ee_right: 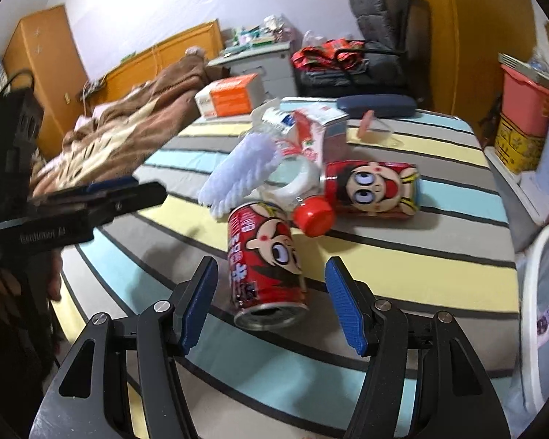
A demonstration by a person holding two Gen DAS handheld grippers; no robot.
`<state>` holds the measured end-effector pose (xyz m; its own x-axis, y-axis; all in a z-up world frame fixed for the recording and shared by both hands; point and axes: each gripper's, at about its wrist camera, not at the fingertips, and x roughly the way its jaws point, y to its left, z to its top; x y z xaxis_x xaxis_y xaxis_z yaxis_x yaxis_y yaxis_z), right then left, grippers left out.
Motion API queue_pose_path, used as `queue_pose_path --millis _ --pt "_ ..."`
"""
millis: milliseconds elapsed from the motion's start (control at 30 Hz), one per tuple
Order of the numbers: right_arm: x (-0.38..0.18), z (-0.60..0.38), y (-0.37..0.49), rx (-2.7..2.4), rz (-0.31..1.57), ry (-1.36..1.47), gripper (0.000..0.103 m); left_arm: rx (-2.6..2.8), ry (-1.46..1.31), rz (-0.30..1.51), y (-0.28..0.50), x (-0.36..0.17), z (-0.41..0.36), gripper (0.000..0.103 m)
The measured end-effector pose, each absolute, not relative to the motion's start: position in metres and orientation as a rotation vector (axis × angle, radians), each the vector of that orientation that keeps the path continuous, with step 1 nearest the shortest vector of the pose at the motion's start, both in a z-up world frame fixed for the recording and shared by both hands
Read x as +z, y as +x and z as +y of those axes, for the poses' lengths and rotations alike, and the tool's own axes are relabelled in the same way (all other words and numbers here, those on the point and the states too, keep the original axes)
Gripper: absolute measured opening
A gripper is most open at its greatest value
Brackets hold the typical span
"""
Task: Collect trash
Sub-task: 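Move both tools back to the table toward the foam net and red cans, then grasp the white foam net with the left tool while the right tool grasps a red milk can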
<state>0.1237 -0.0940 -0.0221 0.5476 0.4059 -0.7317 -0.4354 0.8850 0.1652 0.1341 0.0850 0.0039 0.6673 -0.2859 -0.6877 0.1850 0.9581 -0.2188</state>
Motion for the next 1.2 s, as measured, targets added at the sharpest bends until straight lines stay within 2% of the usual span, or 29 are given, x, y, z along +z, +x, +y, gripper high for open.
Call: queue_pose_path --millis 367,667,1033,1167,1200 --pt "-0.03 -0.079 0.133 0.456 0.908 -0.204 0.063 -0.399 -0.023 0.829 0.159 -0.003 0.073 0.08" --pt "-0.029 -0.095 0.131 0.419 0.91 -0.167 0.062 -0.42 0.159 0.826 0.176 -0.01 0.045 0.08" --pt "-0.028 -0.121 0.123 0.344 0.912 -0.132 0.061 -0.442 0.23 0.849 0.19 -0.02 0.028 0.079" --pt "-0.028 -0.131 0.123 0.32 0.913 -0.102 0.061 -0.458 0.195 0.858 0.191 -0.022 0.027 0.071" --pt "-0.029 -0.134 0.122 0.316 0.912 -0.092 0.061 -0.457 0.194 0.856 0.191 -0.022 0.027 0.065"
